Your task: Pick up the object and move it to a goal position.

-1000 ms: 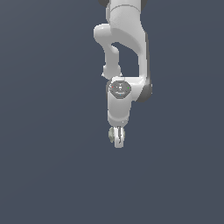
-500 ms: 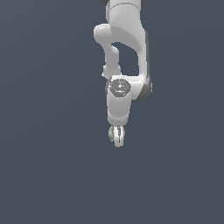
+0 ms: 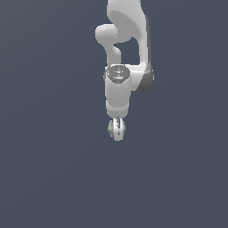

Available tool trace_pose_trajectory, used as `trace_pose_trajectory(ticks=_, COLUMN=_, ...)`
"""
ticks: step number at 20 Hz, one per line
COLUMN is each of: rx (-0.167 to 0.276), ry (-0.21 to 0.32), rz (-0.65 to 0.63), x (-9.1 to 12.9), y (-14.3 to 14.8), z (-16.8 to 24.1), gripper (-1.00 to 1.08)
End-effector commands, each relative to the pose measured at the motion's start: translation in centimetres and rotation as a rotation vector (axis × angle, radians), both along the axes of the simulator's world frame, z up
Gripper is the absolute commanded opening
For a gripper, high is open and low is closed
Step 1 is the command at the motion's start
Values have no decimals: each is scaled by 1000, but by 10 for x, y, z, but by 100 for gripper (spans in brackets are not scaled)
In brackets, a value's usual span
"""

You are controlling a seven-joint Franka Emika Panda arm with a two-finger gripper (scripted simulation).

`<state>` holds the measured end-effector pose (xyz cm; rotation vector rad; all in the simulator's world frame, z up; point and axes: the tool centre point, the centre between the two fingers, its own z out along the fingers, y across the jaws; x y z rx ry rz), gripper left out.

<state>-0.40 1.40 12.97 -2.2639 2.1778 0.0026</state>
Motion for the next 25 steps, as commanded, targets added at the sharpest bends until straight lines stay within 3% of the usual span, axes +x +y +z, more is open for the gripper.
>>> trace_pose_trajectory(ticks=1, rx=1, ry=-1, rz=0, x=-8, y=-5, z=17, gripper=-100)
trace_pose_trajectory(ticks=14, rx=0, ry=-1, rz=0, x=-48, y=-29, z=103, gripper=-100)
trace_pose_trajectory(ticks=25, rx=-2, ry=-1, rz=0, x=-54, y=-33, z=121, gripper=-100)
